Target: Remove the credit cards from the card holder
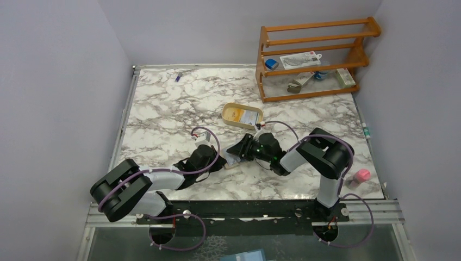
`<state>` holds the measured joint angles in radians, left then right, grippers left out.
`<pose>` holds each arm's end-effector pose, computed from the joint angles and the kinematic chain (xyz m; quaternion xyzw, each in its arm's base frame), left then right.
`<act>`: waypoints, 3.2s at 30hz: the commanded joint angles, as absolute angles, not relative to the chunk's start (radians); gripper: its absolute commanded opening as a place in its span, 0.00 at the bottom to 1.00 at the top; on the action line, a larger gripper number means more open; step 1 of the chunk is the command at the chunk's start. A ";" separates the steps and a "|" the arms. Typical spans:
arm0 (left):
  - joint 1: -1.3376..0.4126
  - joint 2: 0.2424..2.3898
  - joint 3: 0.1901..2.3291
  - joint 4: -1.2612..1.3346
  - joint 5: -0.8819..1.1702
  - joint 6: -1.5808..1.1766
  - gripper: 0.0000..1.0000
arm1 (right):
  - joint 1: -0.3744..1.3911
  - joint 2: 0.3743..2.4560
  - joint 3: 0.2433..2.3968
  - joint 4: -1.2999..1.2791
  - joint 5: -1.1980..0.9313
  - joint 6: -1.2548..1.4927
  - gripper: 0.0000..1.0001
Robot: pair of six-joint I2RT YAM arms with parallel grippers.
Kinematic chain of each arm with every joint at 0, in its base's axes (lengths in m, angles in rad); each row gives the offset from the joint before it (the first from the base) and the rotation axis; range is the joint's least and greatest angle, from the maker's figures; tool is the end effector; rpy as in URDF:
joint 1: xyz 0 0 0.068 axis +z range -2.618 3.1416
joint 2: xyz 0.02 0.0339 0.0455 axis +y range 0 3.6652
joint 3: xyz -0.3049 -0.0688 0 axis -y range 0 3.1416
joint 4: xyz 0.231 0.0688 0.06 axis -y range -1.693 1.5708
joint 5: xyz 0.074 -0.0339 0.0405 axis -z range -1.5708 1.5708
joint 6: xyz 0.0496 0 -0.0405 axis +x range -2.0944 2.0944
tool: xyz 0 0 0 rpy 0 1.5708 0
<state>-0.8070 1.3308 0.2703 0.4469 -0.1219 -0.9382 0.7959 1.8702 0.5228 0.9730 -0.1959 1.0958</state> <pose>0.1520 -0.1500 0.1664 -0.0861 0.8822 -0.3174 0.3369 0.2266 0.2452 0.1480 0.0684 0.8214 0.5018 0.2624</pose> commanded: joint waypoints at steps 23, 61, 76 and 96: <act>-0.772 1.314 0.258 0.206 -0.146 -0.875 0.00 | 0.799 1.847 0.378 0.926 -0.717 1.042 0.45; -0.769 1.302 0.247 0.184 -0.153 -0.877 0.00 | 0.661 1.799 0.304 0.902 -0.654 0.996 0.22; -0.769 1.308 0.240 0.194 -0.152 -0.875 0.00 | 0.642 1.660 0.263 0.728 -0.609 0.949 0.01; -0.761 1.300 0.235 0.197 -0.151 -0.880 0.00 | 0.630 1.042 0.280 0.008 -0.371 0.833 0.01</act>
<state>-0.7765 1.2823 0.2798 0.3538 -0.0978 -0.9154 0.6346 1.1580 0.2176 0.2497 -0.4709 0.8902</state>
